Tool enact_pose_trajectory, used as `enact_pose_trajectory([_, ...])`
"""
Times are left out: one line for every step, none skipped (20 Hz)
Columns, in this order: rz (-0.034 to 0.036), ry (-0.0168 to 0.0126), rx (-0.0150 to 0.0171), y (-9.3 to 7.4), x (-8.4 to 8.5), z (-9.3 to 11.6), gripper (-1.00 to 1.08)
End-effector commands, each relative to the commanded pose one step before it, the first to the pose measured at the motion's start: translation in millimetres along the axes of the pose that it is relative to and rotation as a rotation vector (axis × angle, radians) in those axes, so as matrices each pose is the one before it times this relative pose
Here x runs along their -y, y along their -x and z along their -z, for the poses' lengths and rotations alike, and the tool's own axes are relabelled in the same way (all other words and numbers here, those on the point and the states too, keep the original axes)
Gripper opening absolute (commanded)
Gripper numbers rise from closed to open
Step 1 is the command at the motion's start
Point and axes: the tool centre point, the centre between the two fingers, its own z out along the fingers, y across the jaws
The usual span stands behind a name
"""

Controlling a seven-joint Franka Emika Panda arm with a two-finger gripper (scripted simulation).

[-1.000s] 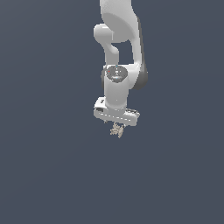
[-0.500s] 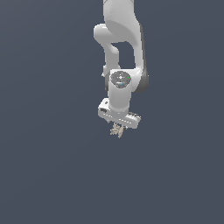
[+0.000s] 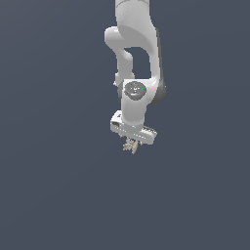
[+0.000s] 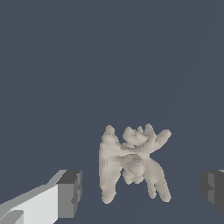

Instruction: Pick up the object and move it to a goal position.

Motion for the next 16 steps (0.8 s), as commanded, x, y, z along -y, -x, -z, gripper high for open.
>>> enact_pose_trajectory([-0.00066,0.00051,0.00084,0.52,-0.29,-7.57,1.0])
enact_pose_trajectory([-0.00049,0.00002,-0.00004,0.14,-0.13,-4.34,1.0])
enact_pose_trajectory([-0.00049,0.00002,-0.00004,0.18,-0.11,-4.97,1.0])
enact_pose_trajectory([-0.00049,0.00002,-0.00004,0.22,-0.1,-5.54,1.0])
enact_pose_trajectory([-0.00049,0.00002,-0.00004,0.18,-0.09,-5.27,1.0])
enact_pose_trajectory([-0.00049,0.00001,-0.00003,0.1,-0.1,-4.59,1.0])
enact_pose_trajectory([0.0,0.0,0.0,0.14,0.17,-3.93,1.0])
enact_pose_trajectory([-0.00049,0.0,-0.00003,-0.09,-0.08,-3.24,1.0])
enact_pose_trajectory([0.0,0.0,0.0,-0.07,0.19,-2.57,1.0])
enact_pose_trajectory([-0.00049,-0.00004,-0.00002,-0.29,-0.06,-1.86,1.0])
enact_pose_trajectory([0.0,0.0,0.0,-0.22,0.18,-1.23,1.0])
enact_pose_trajectory([0.0,0.0,0.0,-0.2,0.14,-0.66,1.0])
enact_pose_trajectory([0.0,0.0,0.0,-0.09,0.06,-0.2,1.0])
enact_pose_trajectory([0.0,0.0,0.0,0.0,0.0,0.0,-1.0])
enact_pose_trajectory([0.0,0.0,0.0,0.0,0.0,0.0,-1.0])
enact_pose_trajectory([0.0,0.0,0.0,0.0,0.0,0.0,-1.0])
